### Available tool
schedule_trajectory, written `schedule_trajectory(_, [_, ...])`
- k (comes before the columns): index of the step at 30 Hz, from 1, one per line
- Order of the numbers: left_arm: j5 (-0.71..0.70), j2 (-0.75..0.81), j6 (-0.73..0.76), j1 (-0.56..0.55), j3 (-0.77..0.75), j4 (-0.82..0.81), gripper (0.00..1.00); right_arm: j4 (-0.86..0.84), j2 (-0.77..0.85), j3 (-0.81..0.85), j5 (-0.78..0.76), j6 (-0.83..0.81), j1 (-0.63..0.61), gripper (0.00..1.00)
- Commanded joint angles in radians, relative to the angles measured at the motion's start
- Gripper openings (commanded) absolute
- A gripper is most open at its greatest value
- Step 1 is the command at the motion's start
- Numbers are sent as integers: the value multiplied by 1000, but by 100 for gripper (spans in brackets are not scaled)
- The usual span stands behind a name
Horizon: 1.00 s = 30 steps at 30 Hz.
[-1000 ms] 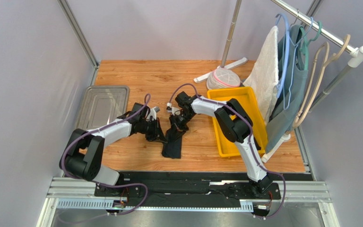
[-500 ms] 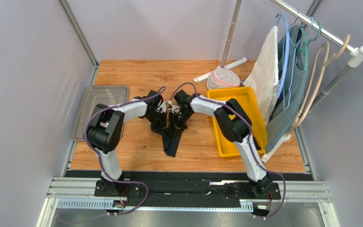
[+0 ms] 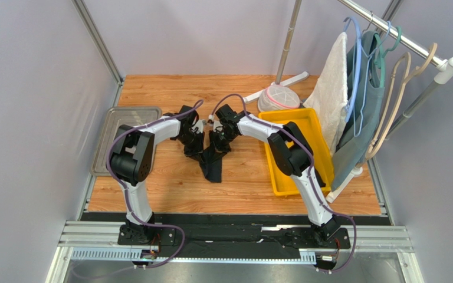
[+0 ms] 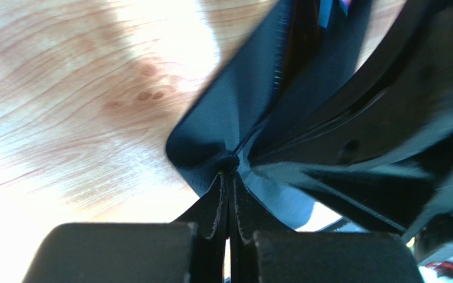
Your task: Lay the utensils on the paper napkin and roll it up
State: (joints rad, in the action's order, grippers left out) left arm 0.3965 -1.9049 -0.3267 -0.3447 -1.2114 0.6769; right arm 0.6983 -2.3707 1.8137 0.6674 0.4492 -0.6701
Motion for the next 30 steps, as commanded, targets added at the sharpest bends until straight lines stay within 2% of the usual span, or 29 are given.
schedule_trajectory(1, [-31,-46,43,15,-22,79,0,-118,30,-30,-112,-9,59,12])
schedule_trajectory(4, [-30,-60,49,15,-40,87,0,-158,102,-60,-40,26,67,17])
schedule_trajectory(8, [-36,-60,58,15,-48,89,0,-163,149,-91,27,45,73,18])
schedule_trajectory(14, [-39,-72,93,15,-82,102,0,-177,139,-126,20,29,83,15])
schedule_trajectory(24, [-54,-161,206,15,-266,237,0,-259,146,-140,23,74,93,13])
schedule_trajectory(30, [-59,-178,224,15,-293,254,0,-267,120,-140,8,82,72,11])
